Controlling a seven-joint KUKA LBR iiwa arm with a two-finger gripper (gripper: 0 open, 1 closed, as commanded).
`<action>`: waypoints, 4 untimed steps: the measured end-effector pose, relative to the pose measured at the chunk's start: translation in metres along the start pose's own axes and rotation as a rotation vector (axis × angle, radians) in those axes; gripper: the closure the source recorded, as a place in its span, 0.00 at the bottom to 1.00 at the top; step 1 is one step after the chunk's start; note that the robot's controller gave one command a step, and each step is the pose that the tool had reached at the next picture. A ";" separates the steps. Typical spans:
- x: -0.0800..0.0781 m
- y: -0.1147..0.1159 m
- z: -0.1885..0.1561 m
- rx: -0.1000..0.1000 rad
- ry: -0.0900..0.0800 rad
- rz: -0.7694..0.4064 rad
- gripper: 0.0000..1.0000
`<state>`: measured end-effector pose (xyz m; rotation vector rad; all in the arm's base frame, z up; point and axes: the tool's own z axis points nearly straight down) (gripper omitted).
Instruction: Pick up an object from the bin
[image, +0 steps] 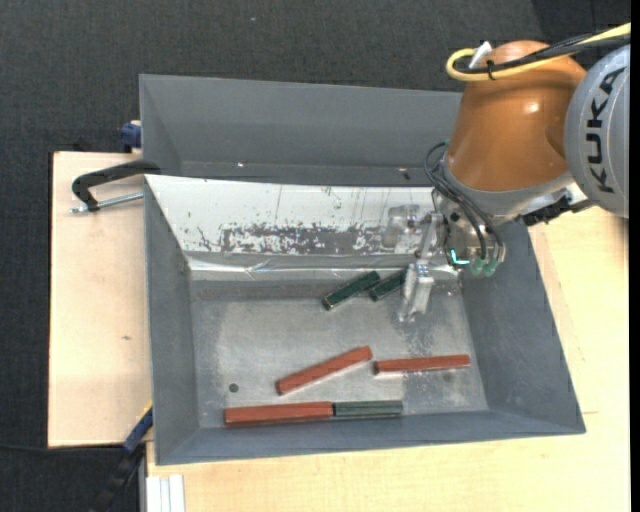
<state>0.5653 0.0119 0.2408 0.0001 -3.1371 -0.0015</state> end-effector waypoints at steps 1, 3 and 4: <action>-0.001 0.000 -0.004 0.000 -0.008 0.000 0.00; 0.003 0.006 0.087 0.001 -0.012 -0.116 0.00; 0.001 0.006 0.103 0.001 -0.013 -0.124 0.00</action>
Offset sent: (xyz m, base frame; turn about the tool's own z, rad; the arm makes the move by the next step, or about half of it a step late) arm -0.0424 0.0155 -0.1134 -0.2092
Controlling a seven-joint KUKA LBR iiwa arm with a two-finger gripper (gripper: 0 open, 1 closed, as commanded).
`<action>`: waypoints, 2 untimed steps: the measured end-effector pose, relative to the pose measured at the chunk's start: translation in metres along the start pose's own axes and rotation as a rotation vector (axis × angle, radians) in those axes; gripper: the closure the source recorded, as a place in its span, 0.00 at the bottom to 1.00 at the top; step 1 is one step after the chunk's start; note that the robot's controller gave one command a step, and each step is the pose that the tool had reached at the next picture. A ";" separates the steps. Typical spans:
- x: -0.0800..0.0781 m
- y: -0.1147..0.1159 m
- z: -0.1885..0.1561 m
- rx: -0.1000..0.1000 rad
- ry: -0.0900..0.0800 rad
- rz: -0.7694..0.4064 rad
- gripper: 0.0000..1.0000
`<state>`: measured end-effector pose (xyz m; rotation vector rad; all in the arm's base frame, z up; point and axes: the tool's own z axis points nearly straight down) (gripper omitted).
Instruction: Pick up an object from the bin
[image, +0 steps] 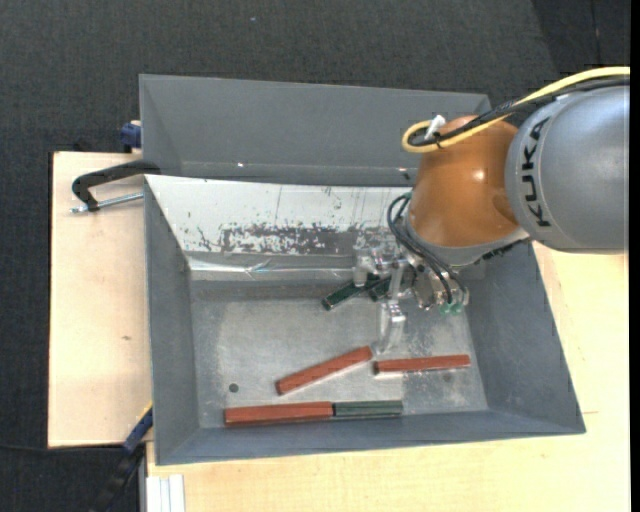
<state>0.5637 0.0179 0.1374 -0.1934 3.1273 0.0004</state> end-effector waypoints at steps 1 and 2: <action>0.001 0.002 0.019 -0.003 0.018 -0.016 0.00; 0.060 -0.002 0.067 -0.001 0.007 0.058 1.00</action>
Offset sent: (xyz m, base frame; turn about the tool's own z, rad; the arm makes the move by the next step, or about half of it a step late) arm -0.0589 -0.0103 -0.0674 0.0579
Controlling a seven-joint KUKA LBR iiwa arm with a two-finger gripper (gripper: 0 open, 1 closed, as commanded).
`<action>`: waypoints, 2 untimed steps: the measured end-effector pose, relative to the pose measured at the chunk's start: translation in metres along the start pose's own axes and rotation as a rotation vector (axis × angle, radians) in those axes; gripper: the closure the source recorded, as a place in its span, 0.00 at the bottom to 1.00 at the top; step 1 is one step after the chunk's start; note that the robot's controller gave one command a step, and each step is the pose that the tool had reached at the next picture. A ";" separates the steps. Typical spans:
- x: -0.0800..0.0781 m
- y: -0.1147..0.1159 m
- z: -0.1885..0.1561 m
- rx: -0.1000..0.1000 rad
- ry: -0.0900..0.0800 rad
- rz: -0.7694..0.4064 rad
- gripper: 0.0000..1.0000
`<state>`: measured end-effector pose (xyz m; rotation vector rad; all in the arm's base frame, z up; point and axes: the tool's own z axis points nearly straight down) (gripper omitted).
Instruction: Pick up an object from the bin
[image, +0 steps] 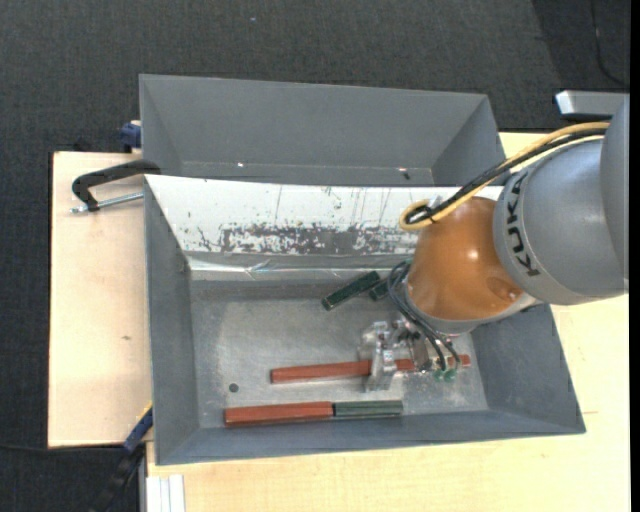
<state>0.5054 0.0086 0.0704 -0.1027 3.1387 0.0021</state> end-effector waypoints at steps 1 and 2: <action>0.000 0.000 0.000 0.000 0.000 0.000 1.00; -0.016 0.009 -0.173 0.001 -0.010 -0.013 1.00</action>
Offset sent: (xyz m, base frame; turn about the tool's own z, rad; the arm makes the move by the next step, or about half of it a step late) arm 0.0130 0.0097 0.1688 -0.0122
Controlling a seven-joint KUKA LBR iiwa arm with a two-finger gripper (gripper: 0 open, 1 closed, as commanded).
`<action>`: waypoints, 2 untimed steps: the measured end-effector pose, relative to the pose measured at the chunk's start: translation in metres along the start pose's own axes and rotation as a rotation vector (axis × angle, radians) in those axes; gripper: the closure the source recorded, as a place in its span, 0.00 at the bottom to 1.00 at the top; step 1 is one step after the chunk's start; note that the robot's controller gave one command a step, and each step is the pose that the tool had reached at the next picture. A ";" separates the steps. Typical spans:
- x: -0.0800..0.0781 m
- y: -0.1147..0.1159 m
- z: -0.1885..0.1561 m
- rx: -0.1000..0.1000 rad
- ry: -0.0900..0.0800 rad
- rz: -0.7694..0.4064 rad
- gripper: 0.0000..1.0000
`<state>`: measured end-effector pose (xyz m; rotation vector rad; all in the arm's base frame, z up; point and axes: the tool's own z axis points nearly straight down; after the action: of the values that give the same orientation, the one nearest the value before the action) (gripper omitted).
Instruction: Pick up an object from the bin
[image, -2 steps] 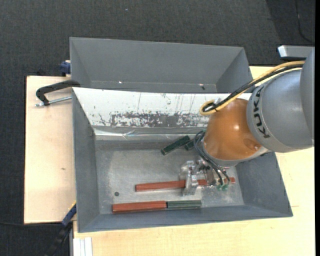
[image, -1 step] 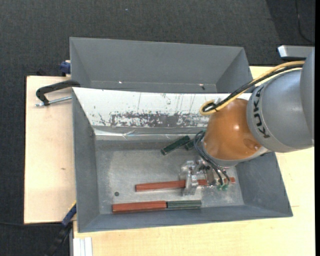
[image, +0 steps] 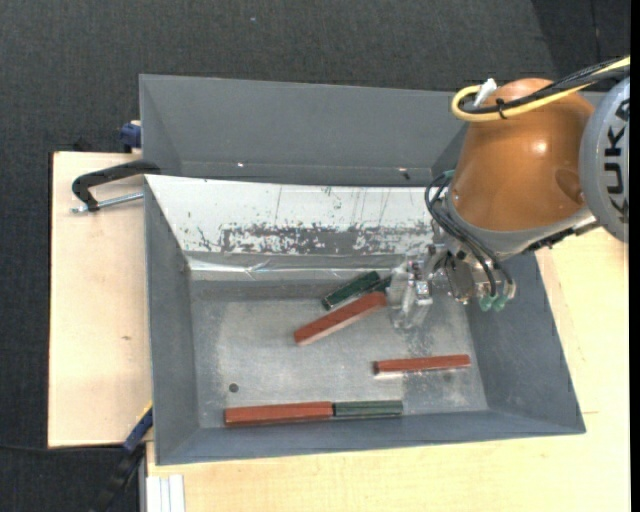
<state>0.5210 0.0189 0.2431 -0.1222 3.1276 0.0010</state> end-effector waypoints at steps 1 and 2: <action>0.001 0.000 0.002 0.000 0.004 0.000 1.00; -0.012 0.024 0.046 -0.001 0.009 0.000 0.00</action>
Offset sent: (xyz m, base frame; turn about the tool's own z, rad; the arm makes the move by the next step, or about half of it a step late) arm 0.0100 0.0234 -0.0468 0.0010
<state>0.5319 0.0436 0.1971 -0.1226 3.1362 0.0024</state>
